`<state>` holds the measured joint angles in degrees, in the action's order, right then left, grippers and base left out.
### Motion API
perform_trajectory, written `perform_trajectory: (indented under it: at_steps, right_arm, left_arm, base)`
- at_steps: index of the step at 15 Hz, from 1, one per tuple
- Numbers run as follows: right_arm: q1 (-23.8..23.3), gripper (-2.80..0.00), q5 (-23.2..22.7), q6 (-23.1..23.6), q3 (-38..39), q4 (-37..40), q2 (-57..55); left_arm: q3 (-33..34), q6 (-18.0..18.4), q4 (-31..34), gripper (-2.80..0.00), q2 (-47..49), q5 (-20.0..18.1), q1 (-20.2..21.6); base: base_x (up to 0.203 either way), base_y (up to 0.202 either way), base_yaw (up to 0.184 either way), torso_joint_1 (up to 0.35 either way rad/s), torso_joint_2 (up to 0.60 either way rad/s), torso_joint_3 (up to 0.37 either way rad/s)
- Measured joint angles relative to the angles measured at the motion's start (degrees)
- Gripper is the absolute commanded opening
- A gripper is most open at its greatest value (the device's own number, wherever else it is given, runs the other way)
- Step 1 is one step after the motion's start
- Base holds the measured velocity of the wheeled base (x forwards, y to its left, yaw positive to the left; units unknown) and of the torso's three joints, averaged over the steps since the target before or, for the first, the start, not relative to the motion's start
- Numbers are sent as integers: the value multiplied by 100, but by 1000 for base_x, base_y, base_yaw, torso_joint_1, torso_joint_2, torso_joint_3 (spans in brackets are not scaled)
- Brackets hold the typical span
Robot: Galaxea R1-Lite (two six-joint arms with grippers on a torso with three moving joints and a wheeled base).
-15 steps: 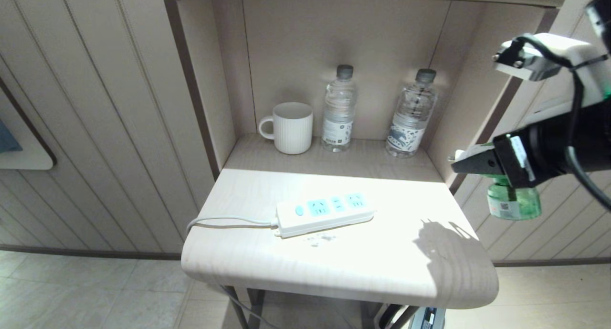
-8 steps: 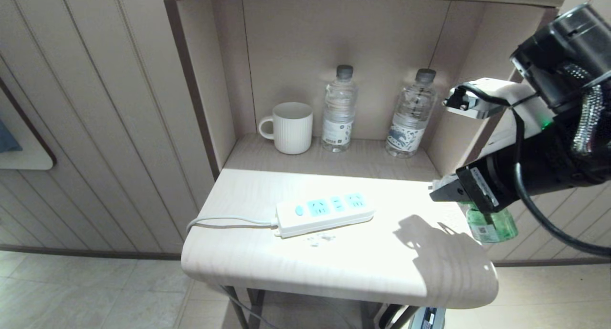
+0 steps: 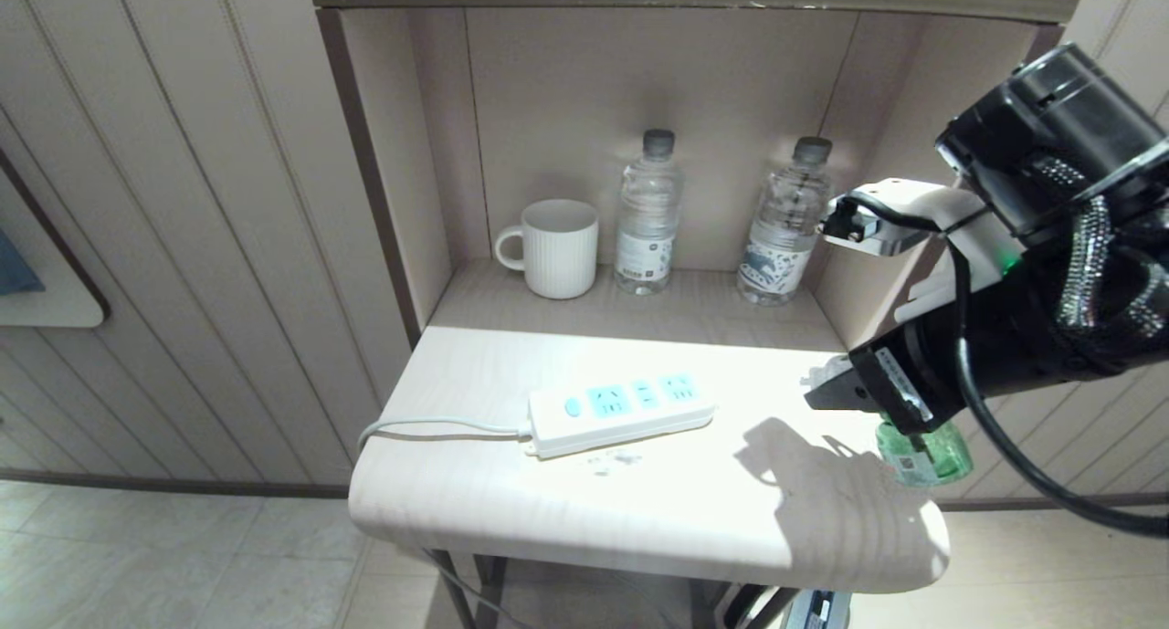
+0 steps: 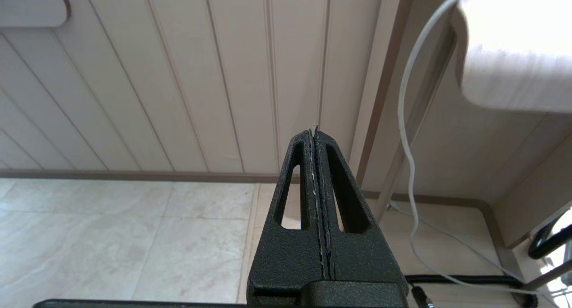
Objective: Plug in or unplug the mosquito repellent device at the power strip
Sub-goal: Insert the plug into the socket
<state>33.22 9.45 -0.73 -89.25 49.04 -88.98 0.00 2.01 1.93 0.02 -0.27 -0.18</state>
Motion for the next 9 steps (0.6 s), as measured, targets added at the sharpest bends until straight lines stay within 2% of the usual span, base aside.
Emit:
perform_trajectory:
  at_steps: [9]
  right_arm:
    - [43, -280, -52, -7, 77, -38, -44]
  left_arm:
    - [0, -1, 0, -280, 0, 0, 0]
  base:
    - [0, 0, 0, 206, -480, -275]
